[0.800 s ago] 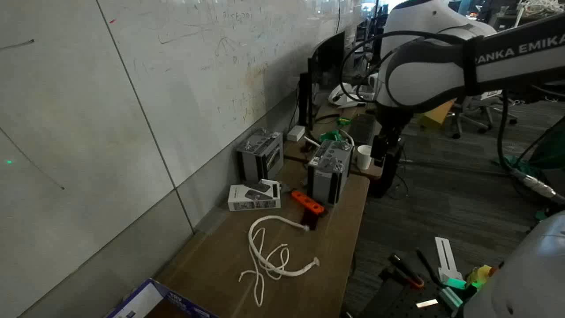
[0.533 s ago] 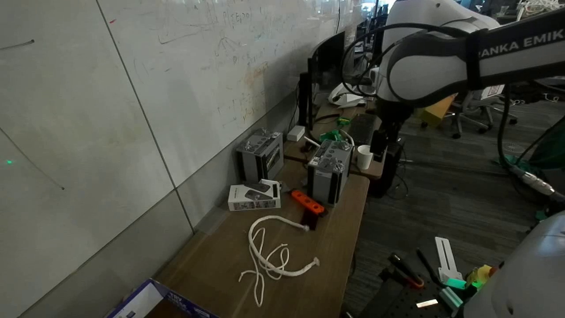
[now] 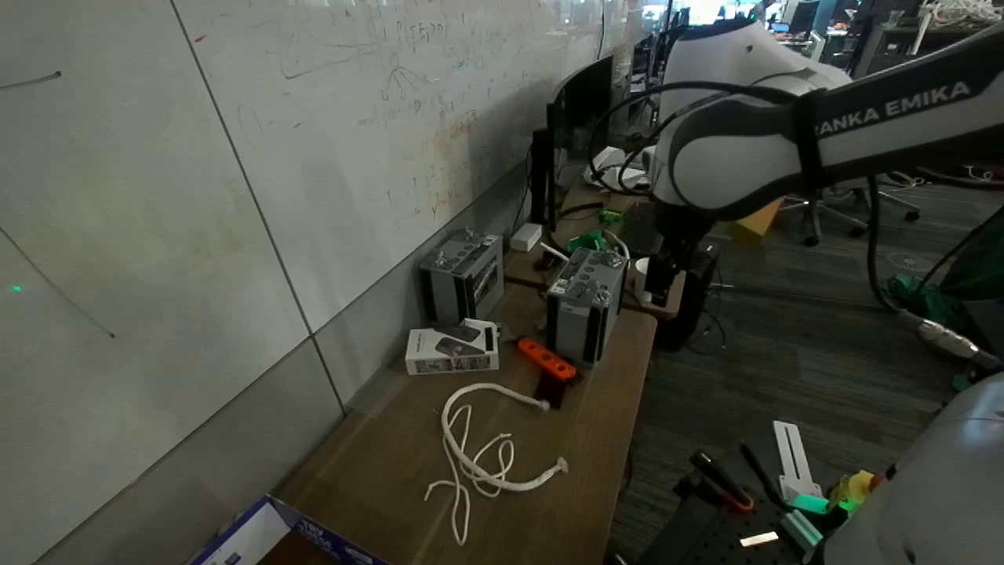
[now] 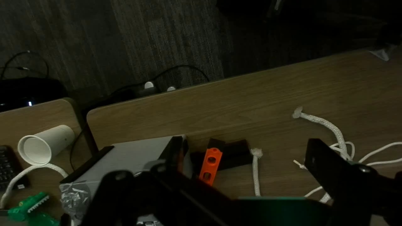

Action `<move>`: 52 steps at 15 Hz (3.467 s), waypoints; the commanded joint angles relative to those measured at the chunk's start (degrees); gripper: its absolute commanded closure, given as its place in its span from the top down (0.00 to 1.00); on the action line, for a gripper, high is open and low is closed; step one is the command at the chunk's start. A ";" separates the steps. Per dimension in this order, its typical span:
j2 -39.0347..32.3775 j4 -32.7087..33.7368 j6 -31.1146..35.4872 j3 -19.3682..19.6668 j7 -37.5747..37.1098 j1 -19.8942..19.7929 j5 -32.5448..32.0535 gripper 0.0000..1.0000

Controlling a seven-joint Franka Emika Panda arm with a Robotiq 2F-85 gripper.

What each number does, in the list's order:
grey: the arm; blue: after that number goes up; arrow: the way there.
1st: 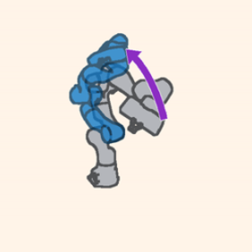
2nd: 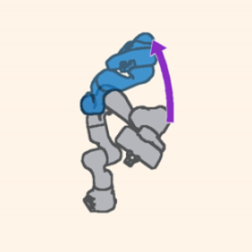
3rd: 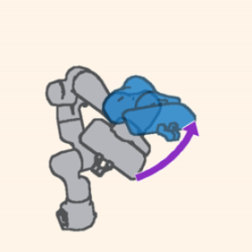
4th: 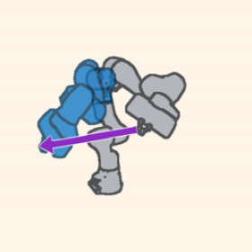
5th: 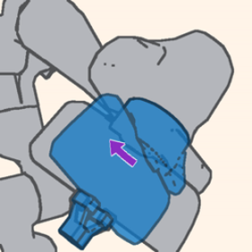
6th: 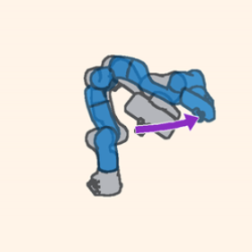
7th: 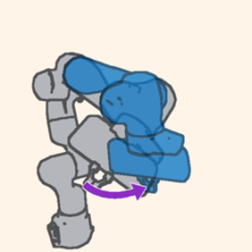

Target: Pick up the ropes on the table and put them in the box

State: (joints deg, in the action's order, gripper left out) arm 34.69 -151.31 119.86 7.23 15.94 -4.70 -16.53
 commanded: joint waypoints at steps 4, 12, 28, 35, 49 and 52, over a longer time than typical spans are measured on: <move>-16.82 1.20 20.17 -1.45 -2.14 4.93 4.57 1.00; -44.01 11.92 36.71 -5.69 3.22 8.55 18.77 1.00; -73.54 33.60 36.87 -11.08 -1.64 8.58 11.16 1.00; -75.35 35.37 35.15 -14.88 -5.37 9.08 13.57 1.00; -80.78 37.34 40.36 -12.77 -23.01 16.28 19.39 1.00; -81.73 37.82 41.15 -9.55 -26.95 20.47 18.59 1.00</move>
State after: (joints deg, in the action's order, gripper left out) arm -45.73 -115.12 159.72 -5.52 -6.70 11.54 3.12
